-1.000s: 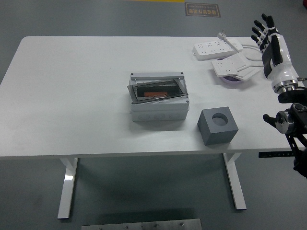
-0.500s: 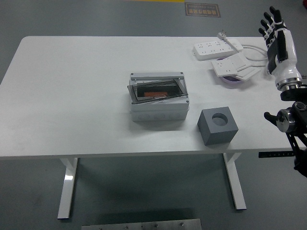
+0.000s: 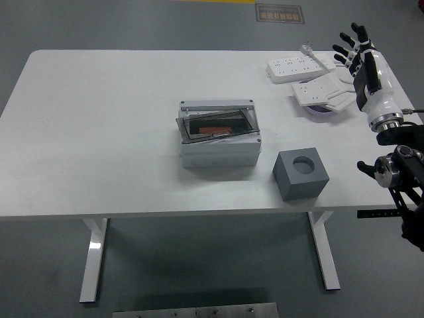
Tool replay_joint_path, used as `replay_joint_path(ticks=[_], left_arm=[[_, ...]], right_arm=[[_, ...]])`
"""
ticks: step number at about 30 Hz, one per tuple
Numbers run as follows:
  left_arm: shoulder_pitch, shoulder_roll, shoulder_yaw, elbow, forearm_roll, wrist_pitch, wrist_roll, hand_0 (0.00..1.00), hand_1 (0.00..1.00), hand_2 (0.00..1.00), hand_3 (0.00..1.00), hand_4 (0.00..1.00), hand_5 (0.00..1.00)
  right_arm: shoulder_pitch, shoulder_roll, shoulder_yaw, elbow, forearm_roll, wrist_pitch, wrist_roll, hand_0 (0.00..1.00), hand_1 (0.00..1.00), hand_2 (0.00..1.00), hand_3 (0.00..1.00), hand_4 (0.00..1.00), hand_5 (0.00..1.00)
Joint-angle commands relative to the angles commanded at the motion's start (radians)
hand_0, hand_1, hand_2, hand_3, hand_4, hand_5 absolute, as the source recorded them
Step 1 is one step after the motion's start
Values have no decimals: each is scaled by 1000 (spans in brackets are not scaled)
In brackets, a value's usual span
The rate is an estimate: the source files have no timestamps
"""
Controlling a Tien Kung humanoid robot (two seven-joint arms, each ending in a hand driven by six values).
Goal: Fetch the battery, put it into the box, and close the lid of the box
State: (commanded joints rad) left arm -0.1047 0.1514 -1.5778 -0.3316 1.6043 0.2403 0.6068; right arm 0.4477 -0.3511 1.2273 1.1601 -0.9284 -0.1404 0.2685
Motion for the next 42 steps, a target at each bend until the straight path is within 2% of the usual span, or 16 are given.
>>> replay_joint_path(ticks=[26,42], left_arm=[[-3,16,-9,-1,16,-2,0,457,644,640,679,798,969],[-4,8,-1,1,2,6,-3,457,645,640,680,798,969]], right_arm=[[-1,5,-22,0,-10,-7,-4,872,855,924,998,998,998],[-9,5,-19,0,-10,-12,-9,881,857,924,998,998,998]])
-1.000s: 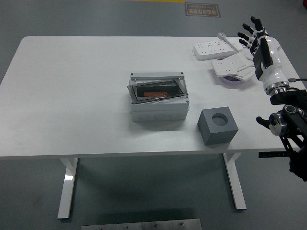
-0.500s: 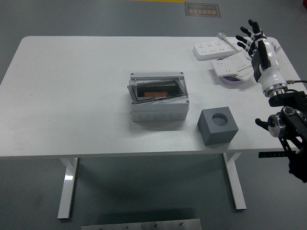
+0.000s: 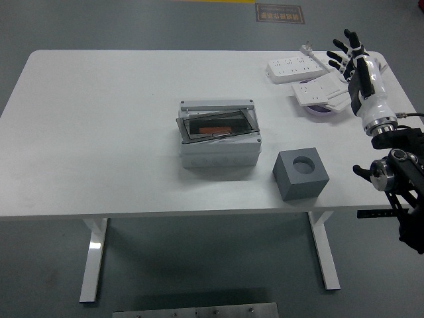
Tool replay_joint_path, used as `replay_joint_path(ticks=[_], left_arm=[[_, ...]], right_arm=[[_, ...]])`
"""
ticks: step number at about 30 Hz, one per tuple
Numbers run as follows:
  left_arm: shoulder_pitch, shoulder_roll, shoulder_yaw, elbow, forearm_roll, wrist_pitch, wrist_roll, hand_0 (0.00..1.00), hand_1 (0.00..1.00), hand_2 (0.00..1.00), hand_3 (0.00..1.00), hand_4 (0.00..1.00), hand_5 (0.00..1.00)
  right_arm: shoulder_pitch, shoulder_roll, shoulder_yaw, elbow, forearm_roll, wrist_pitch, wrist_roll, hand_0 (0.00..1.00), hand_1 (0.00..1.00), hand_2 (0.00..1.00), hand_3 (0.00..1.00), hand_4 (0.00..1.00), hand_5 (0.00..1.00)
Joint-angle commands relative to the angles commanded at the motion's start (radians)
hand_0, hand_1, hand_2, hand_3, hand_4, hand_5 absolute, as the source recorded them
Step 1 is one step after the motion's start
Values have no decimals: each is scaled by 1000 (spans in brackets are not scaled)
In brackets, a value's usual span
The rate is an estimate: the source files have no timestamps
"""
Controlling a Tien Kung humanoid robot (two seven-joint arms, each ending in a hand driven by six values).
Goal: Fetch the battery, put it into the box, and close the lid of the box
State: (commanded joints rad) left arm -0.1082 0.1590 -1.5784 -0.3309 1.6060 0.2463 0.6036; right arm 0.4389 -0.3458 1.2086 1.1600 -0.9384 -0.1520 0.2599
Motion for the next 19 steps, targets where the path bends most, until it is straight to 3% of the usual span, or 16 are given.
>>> replay_joint_path(ticks=[19], left_arm=[[11,-4,10,0,-18,3,3,457,645,640,680,798,968]], right_arm=[[-9,-2,11,7,2,3,1,885,858,923,998,998,998]])
